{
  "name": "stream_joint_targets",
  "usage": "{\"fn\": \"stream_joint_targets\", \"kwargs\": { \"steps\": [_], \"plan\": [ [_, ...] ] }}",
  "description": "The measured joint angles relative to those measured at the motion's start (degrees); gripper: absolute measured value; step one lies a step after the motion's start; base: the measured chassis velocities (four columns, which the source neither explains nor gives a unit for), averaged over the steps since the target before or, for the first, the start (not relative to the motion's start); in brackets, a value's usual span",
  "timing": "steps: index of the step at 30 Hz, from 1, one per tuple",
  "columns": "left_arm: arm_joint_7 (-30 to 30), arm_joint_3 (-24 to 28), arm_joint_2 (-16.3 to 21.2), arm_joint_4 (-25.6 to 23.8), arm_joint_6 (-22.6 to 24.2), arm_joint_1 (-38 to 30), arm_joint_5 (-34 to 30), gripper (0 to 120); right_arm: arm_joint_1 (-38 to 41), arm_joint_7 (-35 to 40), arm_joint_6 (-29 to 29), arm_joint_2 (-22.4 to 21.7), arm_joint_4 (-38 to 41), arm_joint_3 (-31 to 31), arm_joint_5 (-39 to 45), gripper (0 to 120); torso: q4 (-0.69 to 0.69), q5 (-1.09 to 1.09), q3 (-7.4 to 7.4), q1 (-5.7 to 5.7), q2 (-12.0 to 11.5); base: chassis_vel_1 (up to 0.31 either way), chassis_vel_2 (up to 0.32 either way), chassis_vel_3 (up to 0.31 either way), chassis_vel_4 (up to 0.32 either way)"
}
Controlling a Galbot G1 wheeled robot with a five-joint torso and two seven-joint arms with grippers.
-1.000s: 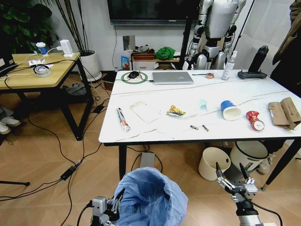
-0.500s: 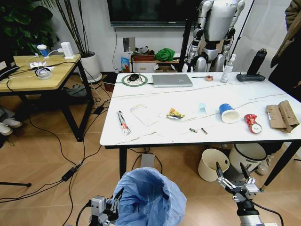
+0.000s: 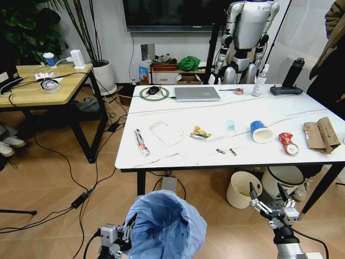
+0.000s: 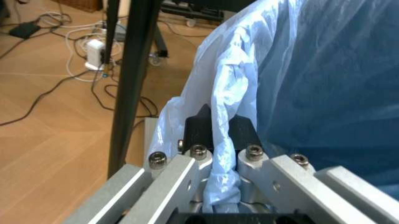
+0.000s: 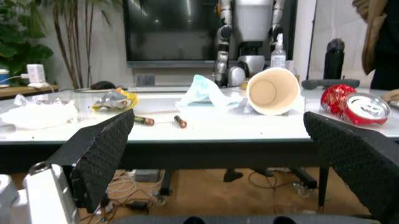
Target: Pick up the trash bin and place the trash from the table into it.
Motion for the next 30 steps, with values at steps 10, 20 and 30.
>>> {"fn": "stream_joint_targets", "kwargs": {
  "steps": [10,20,30],
  "plan": [
    [0.8,-2.4,1.0,-1.1,-0.7,1.2,-1.6,0,-1.8,-0.1,2.5,1.2,4.3,-2.1,-2.4,100,-0.01,0.02,-0.16,-0.14,-0.3,0.000,0.000,0.000,0.000],
    [-0.9,-4.1,-1.2,-1.1,0.6,0.8,-2.1,0,-1.0,10.9,-13.5,-17.1,21.4,-3.0,14.0,100,-0.01,0.03,-0.27,-0.21,-0.5,0.000,0.000,0.000,0.000],
    [-2.0,-6.5,-4.9,-3.9,2.5,7.1,-2.2,0,10.6,22.9,-30.7,-42.5,27.8,-8.6,40.1,100,0.00,0.04,-0.33,-0.27,-0.6,0.000,0.000,0.000,0.000]
  ]
}}
